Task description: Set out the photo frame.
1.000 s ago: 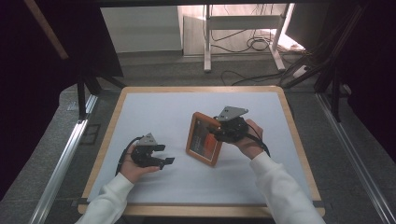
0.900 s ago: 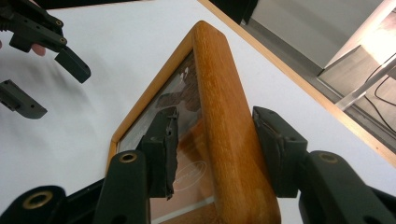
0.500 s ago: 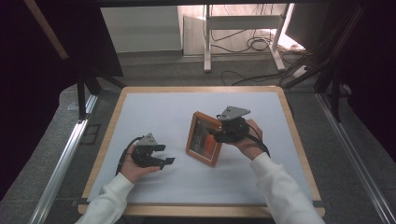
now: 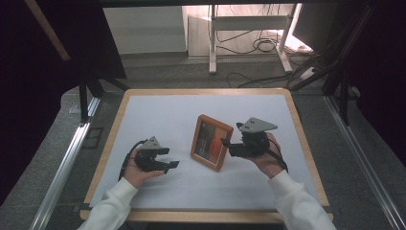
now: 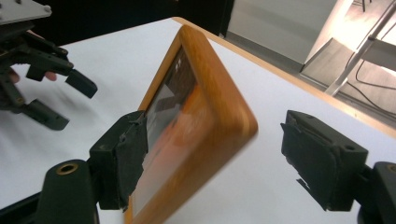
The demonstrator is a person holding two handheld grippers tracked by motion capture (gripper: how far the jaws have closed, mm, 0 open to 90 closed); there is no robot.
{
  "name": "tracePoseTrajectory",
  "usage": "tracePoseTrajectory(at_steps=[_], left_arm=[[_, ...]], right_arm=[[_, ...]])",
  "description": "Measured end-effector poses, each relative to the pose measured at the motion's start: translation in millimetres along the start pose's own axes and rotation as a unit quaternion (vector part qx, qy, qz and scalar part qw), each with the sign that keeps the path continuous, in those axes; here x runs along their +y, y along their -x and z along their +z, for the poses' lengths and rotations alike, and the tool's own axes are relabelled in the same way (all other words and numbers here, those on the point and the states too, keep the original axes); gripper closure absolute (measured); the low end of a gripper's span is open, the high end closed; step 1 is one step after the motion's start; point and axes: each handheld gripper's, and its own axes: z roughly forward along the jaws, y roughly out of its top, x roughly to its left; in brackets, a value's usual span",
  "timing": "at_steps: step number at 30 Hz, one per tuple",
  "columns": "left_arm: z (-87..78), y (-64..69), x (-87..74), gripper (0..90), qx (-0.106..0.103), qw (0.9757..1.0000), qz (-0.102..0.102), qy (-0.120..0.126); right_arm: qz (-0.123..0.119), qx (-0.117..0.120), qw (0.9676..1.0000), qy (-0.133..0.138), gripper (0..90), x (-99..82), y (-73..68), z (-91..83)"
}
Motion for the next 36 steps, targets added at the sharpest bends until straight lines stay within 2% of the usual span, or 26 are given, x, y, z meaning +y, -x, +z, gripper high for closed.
tracePoseTrajectory(at_steps=[3,7,14,18,26,29,36], left_arm=[[0.6,-0.4,0.0,27.8,0.001,1.0,0.0,-0.002],[2.1,0.6,0.1,27.8,0.0,1.0,0.002,-0.004],[3.2,1.6,0.1,27.7,0.001,1.0,0.003,-0.005],[3.5,2.3,0.0,27.7,0.0,1.0,0.004,-0.007],[2.4,2.1,0.0,27.7,0.0,1.0,0.005,-0.005],[2.5,2.3,0.0,27.7,0.0,1.0,0.006,-0.006],[3.3,2.5,-0.1,27.7,0.0,1.0,0.007,-0.007]], right_arm=[[0.008,0.0,1.0,0.0,24.9,-13.7,-2.3,-10.5],[0.007,-0.001,1.0,-0.005,33.3,-33.8,-6.9,-19.8],[0.023,0.018,0.9994,-0.019,50.4,-63.3,-12.8,-24.6],[0.014,0.035,0.9984,-0.043,64.0,-74.4,-18.7,-17.1],[-0.005,0.066,0.9947,-0.078,87.9,-81.2,-31.2,-1.9],[-0.012,0.075,0.993,-0.091,89.4,-83.1,-37.7,6.5],[-0.028,0.084,0.9909,-0.101,89.5,-81.7,-54.0,26.6]])
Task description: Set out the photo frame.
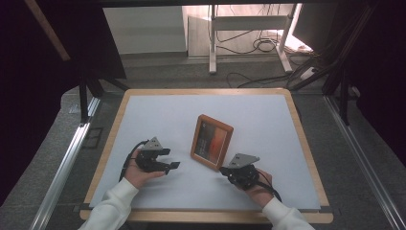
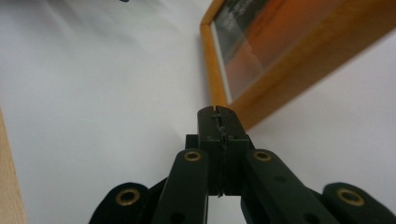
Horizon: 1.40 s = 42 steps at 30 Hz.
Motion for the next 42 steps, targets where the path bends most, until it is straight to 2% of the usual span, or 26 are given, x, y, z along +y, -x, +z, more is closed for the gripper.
tracePoseTrajectory(at_steps=[5,14,29,42], left_arm=[[-1.0,-0.4,-0.1,27.7,0.0,1.0,0.0,0.001],[-1.0,-0.1,-0.1,27.7,0.0,1.0,0.001,0.001],[-0.8,-0.1,-0.2,27.5,-0.001,1.0,0.001,0.0],[-0.9,-0.2,-0.2,27.5,-0.001,1.0,0.001,0.0]], right_arm=[[-0.003,-0.005,0.9999,-0.011,89.5,3.2,-3.5,13.9],[0.008,-0.011,0.9997,-0.022,89.5,3.4,-1.2,25.0],[0.014,-0.01,0.9994,-0.028,89.6,2.8,-0.1,25.3],[0.023,-0.019,0.9991,-0.031,89.7,1.0,4.6,22.5]])
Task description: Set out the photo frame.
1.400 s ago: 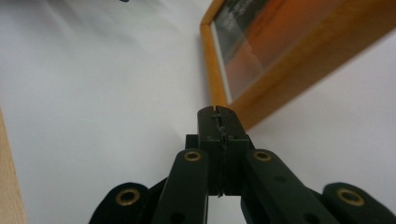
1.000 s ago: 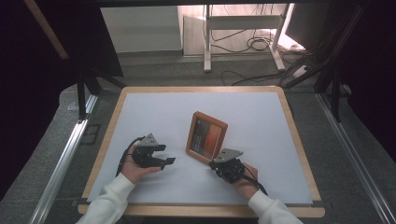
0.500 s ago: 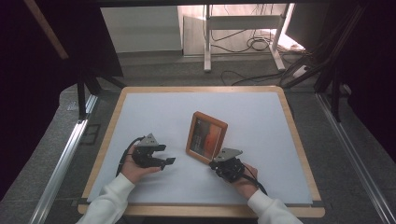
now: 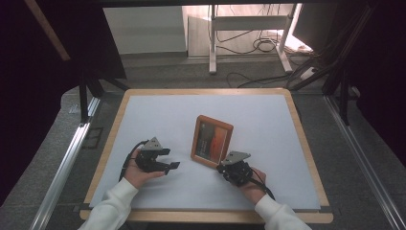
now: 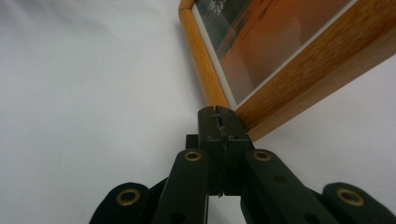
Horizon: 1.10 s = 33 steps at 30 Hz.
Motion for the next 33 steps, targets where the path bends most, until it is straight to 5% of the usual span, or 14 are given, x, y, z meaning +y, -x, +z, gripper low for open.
tracePoseTrajectory(at_steps=[33], left_arm=[[0.4,0.0,-0.2,27.1,-0.001,1.0,0.001,-0.002]], right_arm=[[0.013,-0.029,0.9995,-0.002,89.7,-4.9,14.9,-4.5]])
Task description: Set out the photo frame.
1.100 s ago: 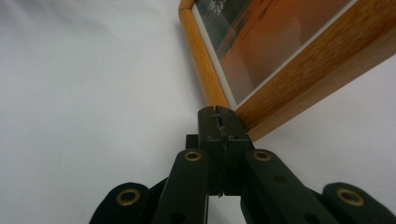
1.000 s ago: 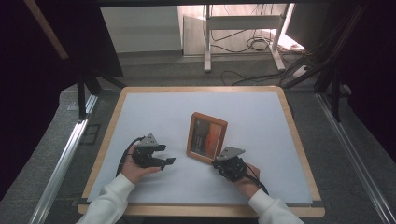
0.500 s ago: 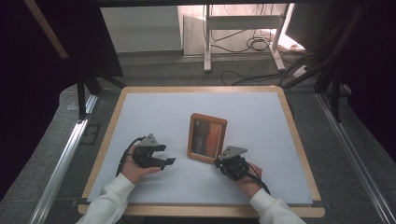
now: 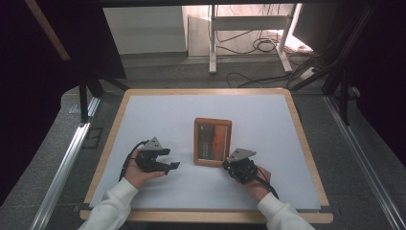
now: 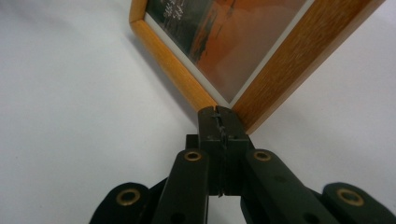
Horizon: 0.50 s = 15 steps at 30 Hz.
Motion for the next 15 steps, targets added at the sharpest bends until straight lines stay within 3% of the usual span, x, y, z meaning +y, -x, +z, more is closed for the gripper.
tracePoseTrajectory(at_steps=[15], left_arm=[[0.2,-0.7,-0.2,27.1,0.0,1.0,-0.001,0.0]], right_arm=[[0.001,-0.005,1.0,0.002,89.7,-0.3,2.3,-0.5]])
